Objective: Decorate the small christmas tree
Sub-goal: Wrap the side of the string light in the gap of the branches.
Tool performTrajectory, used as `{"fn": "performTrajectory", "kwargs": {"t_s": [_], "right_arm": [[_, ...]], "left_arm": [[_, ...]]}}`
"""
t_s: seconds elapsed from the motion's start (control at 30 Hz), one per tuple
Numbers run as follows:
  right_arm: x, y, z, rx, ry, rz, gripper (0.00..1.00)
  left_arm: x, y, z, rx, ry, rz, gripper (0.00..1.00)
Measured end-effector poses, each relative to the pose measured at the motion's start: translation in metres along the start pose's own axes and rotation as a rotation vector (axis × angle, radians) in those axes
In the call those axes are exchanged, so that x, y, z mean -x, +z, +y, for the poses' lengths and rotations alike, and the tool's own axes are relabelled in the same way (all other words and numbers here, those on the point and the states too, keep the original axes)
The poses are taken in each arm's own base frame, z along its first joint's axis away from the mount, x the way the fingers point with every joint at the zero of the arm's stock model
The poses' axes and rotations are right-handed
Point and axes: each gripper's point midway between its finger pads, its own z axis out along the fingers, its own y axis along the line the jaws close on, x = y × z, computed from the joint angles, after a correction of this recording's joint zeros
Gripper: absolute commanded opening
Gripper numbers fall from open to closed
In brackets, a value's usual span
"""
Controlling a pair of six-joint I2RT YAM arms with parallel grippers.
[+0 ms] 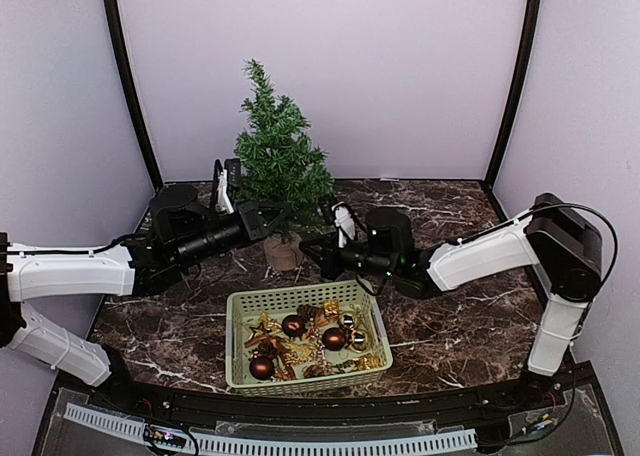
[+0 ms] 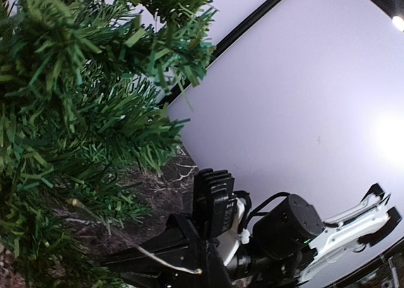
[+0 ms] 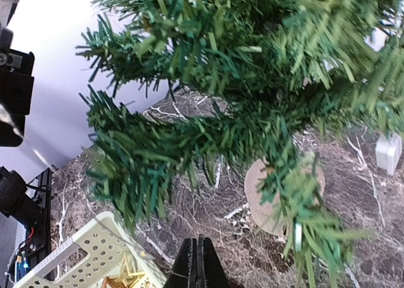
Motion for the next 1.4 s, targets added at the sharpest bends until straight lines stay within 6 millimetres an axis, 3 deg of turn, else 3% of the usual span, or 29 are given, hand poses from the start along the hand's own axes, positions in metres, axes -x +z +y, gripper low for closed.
{"fn": "performTrajectory", "kwargs": {"t_s": [0.1, 0.17, 0.4, 0.5, 0.6, 0.73, 0.83, 0.93, 1.07, 1.13, 1.2, 1.27, 1.37, 1.4], "right_arm": [[-0.002, -0.008, -0.003, -0.025, 0.006, 0.012, 0.00], [0.005, -0.017, -0.003, -0.045, 0.007, 0.008, 0.00], [0.050, -0.053, -0.004, -0.148, -0.003, -0.042, 0.00], [0.054, -0.059, -0.013, -0.219, -0.002, -0.011, 0.00], [0.046, -0.064, -0.024, -0.286, 0.001, 0.043, 0.00], [0.035, -0.072, -0.036, -0.356, 0.010, 0.107, 0.00], [0.032, -0.079, -0.041, -0.389, 0.020, 0.133, 0.00], [0.036, -0.086, -0.044, -0.415, 0.027, 0.141, 0.00], [0.046, -0.090, -0.047, -0.444, 0.034, 0.135, 0.00], [0.052, -0.092, -0.052, -0.461, 0.042, 0.130, 0.00], [0.056, -0.094, -0.058, -0.480, 0.050, 0.128, 0.00], [0.056, -0.097, -0.064, -0.496, 0.057, 0.134, 0.00], [0.059, -0.101, -0.073, -0.517, 0.064, 0.140, 0.00], [0.060, -0.101, -0.074, -0.521, 0.065, 0.138, 0.00]], "left_arm": [[-0.002, -0.002, 0.005, 0.020, 0.010, 0.011, 0.52], [-0.002, -0.008, 0.007, 0.040, 0.027, 0.021, 0.62], [0.012, -0.049, -0.004, 0.080, 0.104, 0.021, 0.68], [0.020, -0.069, 0.000, 0.136, 0.098, 0.000, 0.66], [0.022, -0.080, 0.021, 0.213, 0.059, -0.004, 0.66], [0.000, -0.078, 0.055, 0.285, -0.001, 0.058, 0.72], [-0.021, -0.066, 0.069, 0.305, -0.033, 0.135, 0.77], [-0.037, -0.054, 0.077, 0.302, -0.055, 0.192, 0.80], [-0.042, -0.037, 0.078, 0.271, -0.070, 0.220, 0.81], [-0.039, -0.029, 0.076, 0.249, -0.074, 0.213, 0.80], [-0.037, -0.024, 0.074, 0.228, -0.079, 0.202, 0.72], [-0.033, -0.020, 0.074, 0.212, -0.085, 0.188, 0.57], [-0.029, -0.016, 0.074, 0.194, -0.103, 0.169, 0.25], [-0.027, -0.014, 0.075, 0.190, -0.100, 0.162, 0.20]]}}
